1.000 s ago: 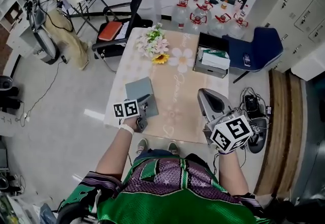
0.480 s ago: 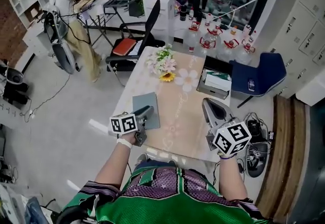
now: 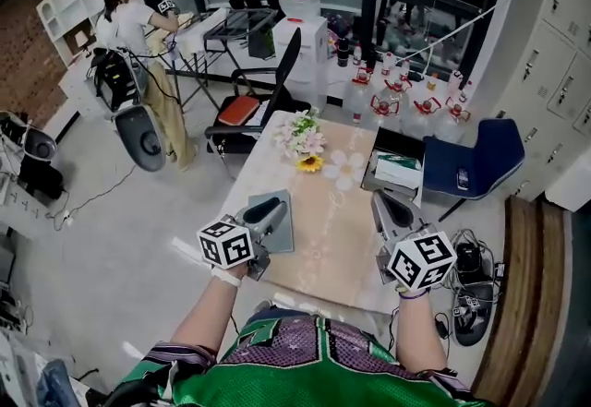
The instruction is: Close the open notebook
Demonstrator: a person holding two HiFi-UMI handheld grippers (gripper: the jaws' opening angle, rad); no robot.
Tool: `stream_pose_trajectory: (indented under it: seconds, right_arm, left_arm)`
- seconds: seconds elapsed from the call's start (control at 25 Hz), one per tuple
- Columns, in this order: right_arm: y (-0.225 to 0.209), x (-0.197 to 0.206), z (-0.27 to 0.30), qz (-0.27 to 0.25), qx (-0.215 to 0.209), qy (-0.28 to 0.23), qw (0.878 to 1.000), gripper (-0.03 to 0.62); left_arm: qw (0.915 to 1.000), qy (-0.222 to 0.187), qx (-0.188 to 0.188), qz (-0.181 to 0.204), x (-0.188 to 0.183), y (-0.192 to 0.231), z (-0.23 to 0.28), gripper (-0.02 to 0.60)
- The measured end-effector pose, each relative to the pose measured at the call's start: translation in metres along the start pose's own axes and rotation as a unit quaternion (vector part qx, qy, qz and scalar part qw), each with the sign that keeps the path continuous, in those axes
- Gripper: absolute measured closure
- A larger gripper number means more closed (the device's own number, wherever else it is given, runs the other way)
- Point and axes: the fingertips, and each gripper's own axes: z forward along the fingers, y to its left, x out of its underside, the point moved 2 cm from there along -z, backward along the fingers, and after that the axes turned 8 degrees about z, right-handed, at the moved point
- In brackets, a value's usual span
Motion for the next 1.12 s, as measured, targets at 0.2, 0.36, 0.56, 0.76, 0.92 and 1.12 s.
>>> stream_pose_trajectory:
  seconds: [0.2,0.36,0.56,0.76,0.92,1.12]
  right_arm:
    - [-0.001,-0.009,-0.001,-0.003,0.004,-0.01,1.0,0.594]
    - [0.002,-0.014,-0.001,-0.009,0.012,-0.016,1.0,0.594]
    - [0.003,-0.021,-0.002,-0.019,0.023,-0.021,0.999,0.594]
    - [0.007,-0.025,-0.002,-0.041,0.042,-0.022,0.998,0.594]
    - [0.006,-0.027,-0.001,-0.048,0.064,-0.02,0.997,0.594]
    - [0.003,-0.032,0.001,-0.047,0.099,-0.02,0.994,0.594]
  left_arm:
    - [0.9977,-0.022,-0.003,0.064,-0.037,-0.022,-0.009,0.486]
    - [0.9937,-0.043,-0.005,0.103,-0.065,-0.032,-0.023,0.491]
    - [0.9872,-0.059,-0.029,0.145,-0.087,-0.035,-0.036,0.5]
    - [0.9792,-0.057,-0.067,0.183,-0.097,-0.027,-0.043,0.515]
    - [0.9762,-0.077,-0.084,0.184,-0.11,-0.021,-0.05,0.531]
    - [0.9723,-0.094,-0.093,0.193,-0.131,-0.014,-0.057,0.545]
